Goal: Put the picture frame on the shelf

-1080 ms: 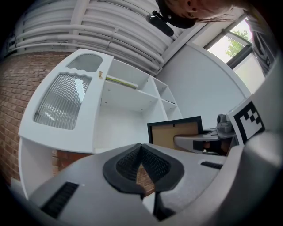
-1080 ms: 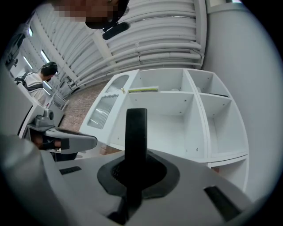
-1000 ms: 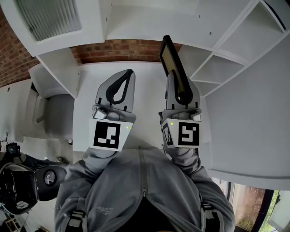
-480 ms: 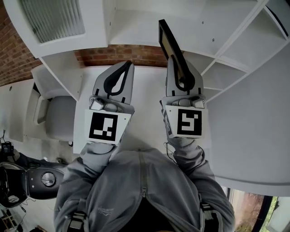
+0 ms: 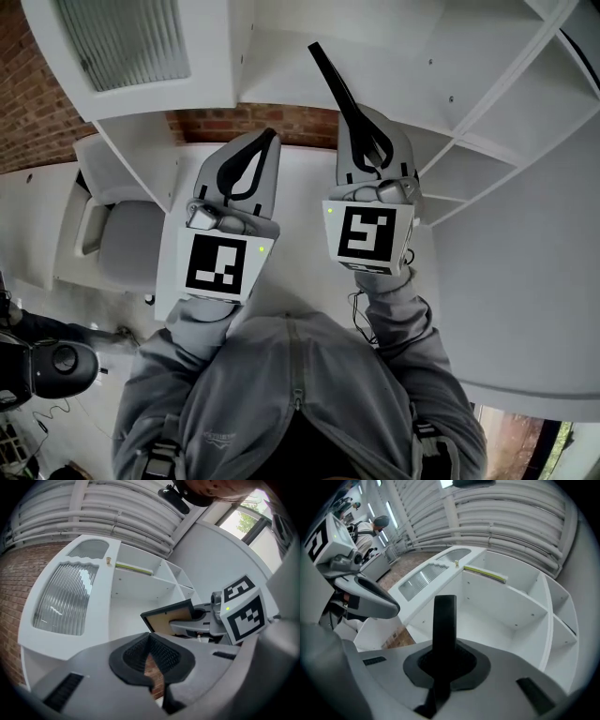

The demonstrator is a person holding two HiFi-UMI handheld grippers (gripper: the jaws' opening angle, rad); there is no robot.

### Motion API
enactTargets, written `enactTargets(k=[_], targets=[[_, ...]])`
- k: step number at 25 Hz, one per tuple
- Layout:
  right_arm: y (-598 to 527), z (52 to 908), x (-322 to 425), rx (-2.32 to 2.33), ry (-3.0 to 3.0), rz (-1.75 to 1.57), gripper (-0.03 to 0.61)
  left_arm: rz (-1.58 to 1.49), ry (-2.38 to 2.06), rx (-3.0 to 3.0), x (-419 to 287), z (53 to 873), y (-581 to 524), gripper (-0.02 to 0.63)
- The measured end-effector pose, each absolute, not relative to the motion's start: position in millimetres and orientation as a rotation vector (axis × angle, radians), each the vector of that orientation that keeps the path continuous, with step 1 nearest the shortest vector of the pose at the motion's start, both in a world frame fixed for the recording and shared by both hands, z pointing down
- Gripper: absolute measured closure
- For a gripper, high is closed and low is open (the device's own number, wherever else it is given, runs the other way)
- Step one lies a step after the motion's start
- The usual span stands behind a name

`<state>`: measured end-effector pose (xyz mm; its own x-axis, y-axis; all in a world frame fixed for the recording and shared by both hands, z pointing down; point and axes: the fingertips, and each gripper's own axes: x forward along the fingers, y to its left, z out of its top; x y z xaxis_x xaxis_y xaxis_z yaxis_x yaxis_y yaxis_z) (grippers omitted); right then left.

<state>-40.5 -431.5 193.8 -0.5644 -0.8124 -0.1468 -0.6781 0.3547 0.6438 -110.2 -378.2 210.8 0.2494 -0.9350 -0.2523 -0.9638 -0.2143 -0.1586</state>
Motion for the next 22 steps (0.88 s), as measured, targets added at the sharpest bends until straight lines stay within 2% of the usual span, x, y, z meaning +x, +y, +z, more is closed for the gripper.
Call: enactTargets(k=[16, 22], targets=[[-448, 217, -76, 1.117, -2.06, -1.202, 0.544, 0.085, 1.756, -2.249, -121, 215, -379, 0.607], [-455, 224, -87, 1.049, -1.982, -1.255, 0.543, 0.01, 1.631, -2.31, -113, 217, -383, 0.606]])
